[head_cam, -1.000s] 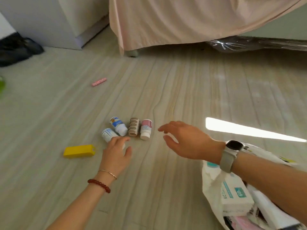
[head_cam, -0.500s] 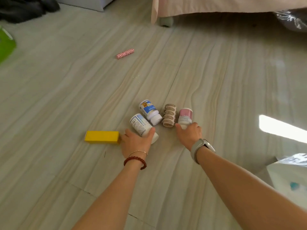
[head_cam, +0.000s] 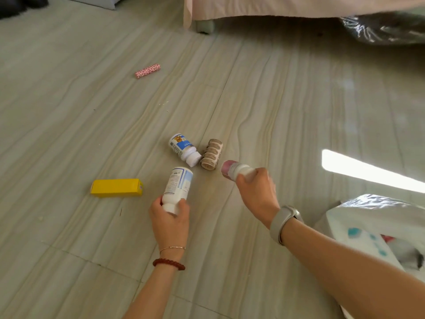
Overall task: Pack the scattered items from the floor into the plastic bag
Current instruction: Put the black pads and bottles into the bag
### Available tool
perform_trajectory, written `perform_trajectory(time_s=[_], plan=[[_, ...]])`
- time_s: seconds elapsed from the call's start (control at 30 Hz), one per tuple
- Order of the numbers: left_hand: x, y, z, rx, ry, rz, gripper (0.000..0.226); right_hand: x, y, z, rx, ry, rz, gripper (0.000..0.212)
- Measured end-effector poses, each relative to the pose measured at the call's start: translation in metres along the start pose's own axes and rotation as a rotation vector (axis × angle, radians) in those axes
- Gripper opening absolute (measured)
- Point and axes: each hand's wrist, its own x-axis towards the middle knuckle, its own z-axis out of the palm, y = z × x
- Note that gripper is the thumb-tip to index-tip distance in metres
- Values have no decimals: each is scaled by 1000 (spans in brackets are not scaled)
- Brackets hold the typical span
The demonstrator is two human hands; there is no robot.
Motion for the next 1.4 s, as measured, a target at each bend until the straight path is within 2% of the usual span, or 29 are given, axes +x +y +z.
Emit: perform_trajectory(time_s=[0.13,0.23,0.3,0.4,0.53,0.63,0.7,0.8,0.9,1.03,1.1,1.27,1.4], plan=[[-22,35,-5,-116,-14,140,44,-17,-24,-49,49,75,-182,39],[-43,81,1,-220,-64,269,65,-24,-35,-95,111,149,-244,41],[-61,115,7,-290,-116,355,71,-30,-34,-132,112,219,-333,40],[-94,156,15,-326,-261,487,58,-42,-16,-194,129,332,-411,37],[-150,189,17,-317,-477,696,48,-61,33,-272,160,455,-458,18],[-199,197,14,-249,-665,826,42,-82,82,-313,204,519,-397,24],[-228,191,14,-96,-783,988,40,-97,116,-330,181,489,-342,26],[-262,168,25,156,-832,1382,43,-119,158,-341,4,308,-345,28],[-280,132,42,337,-890,1627,44,-137,186,-344,-265,114,-349,51],[-283,97,59,537,-963,1659,42,-155,209,-344,-658,-172,-303,45],[-285,95,67,541,-947,1616,44,-159,212,-343,-764,-223,-292,39],[-291,121,83,476,-764,1506,49,-152,222,-350,-1016,-127,-218,42],[-282,139,104,686,-548,1532,51,-139,232,-350,-1188,-20,-165,38]])
